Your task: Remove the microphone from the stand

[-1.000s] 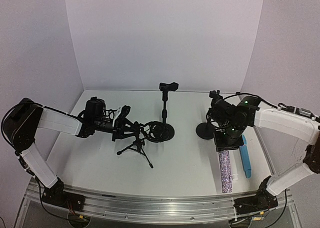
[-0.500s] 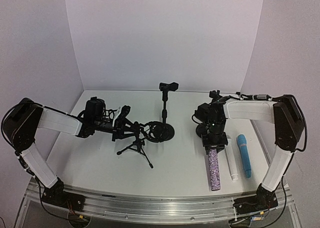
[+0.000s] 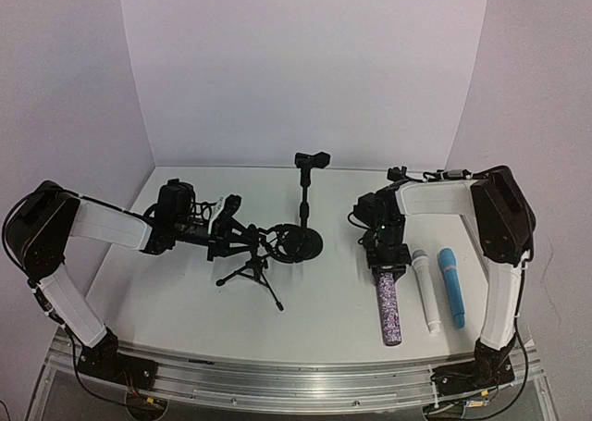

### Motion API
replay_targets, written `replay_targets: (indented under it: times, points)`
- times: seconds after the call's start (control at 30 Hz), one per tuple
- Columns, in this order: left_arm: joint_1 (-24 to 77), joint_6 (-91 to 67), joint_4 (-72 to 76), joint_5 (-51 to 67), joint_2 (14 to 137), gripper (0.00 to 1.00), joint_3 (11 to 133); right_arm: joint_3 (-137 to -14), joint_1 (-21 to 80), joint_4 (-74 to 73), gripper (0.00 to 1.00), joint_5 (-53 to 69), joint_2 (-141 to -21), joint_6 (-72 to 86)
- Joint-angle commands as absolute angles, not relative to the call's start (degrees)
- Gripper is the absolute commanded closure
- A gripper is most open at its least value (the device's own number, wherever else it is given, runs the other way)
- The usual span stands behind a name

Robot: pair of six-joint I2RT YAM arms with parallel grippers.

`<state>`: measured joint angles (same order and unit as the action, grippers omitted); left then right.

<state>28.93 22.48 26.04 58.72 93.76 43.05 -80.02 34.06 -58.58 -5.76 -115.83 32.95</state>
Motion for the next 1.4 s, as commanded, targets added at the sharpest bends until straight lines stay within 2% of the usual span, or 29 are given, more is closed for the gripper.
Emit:
replay_targets:
  times: [0.0,0.07,0.17,0.33,0.53,0.7,0.83,1.37]
  points:
    - [28.52,21.80,26.71,58.35,93.03,1.00,42.41,-82.24,34.20,-59.28,0.91,-4.12,-115.84,33.77]
    - [28.51,21.81,26.80,58.39,93.03,1.00,42.34,-81.87,34.26,-59.28,0.88,-4.10,-115.87,33.89]
    - [28.50,21.88,26.85,58.36,92.99,1.00,42.25,-81.92,34.20,-59.33,0.74,-4.91,-116.42,33.56]
    - [28.48,21.88,26.82,58.27,92.68,1.00,42.09,-83.35,34.20,-59.43,0.60,-5.40,-118.50,33.20]
    - [28.36,21.88,26.74,58.12,92.20,1.00,41.84,-82.41,34.26,-59.57,0.50,-6.51,-118.00,34.50]
    - [28.34,21.85,27.13,58.25,92.41,1.00,41.66,-82.61,34.22,-60.12,0.48,-6.59,-117.33,34.27]
    - [28.30,21.92,27.16,58.29,92.40,1.00,41.65,-82.62,34.33,-60.65,0.36,-7.03,-116.26,34.23]
    - [28.04,21.97,27.10,58.05,92.30,1.00,41.88,-82.11,35.94,-64.24,0.30,-8.09,-109.19,34.76]
